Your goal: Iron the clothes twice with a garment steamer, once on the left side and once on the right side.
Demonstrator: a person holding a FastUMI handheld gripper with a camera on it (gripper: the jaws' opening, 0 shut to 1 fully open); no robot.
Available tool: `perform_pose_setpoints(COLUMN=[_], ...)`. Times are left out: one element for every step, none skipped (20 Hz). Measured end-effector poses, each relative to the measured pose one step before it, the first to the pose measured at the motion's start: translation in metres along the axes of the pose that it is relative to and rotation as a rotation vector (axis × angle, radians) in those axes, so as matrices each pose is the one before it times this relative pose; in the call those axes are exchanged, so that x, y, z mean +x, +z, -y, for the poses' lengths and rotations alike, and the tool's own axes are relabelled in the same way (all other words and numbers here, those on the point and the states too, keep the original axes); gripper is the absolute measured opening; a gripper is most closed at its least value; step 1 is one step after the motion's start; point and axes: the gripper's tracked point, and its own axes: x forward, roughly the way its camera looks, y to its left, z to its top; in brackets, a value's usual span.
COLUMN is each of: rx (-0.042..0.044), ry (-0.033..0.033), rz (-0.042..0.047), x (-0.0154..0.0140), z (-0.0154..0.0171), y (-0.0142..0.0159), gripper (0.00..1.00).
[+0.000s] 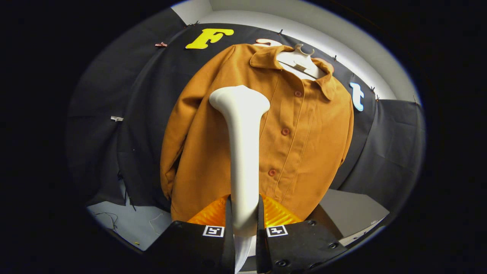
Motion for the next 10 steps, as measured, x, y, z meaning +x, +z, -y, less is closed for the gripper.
perform_pose_setpoints(rx=[0.00509,0.00327,0.00168,0.0004,0.0002,0.00213,0.00209,0.00452,0.0107,0.01008], ry=[0.00371,0.00261,0.00168,0.00201,0.00226,0.00227,0.00144,0.00275,0.00456,0.00327], rz=[-0.01714,-0.01611,-0.01628,-0.01545,-0.01639,-0.01513,-0.01719,-0.01749,-0.01819,-0.02025], x=[-0.00072,-0.00134,-0.00051,-0.00016,-0.00026,0.00026,-0.00005,-0.00086,-0.0006,-0.00068], z=[-0.0016,-0.00237,-0.0019,-0.00168,-0.00168,-0.00075,-0.00139,-0.00142,-0.00144,-0.00147], y=[-0.00771,-0.00764,-0.00692,-0.00734,-0.00744,-0.00703,-0.00716,-0.00757,-0.00649,-0.00731], gripper=[0.25,0.25,0.25,0.25,0.25,0.25,0.25,0.25,0.25,0.25])
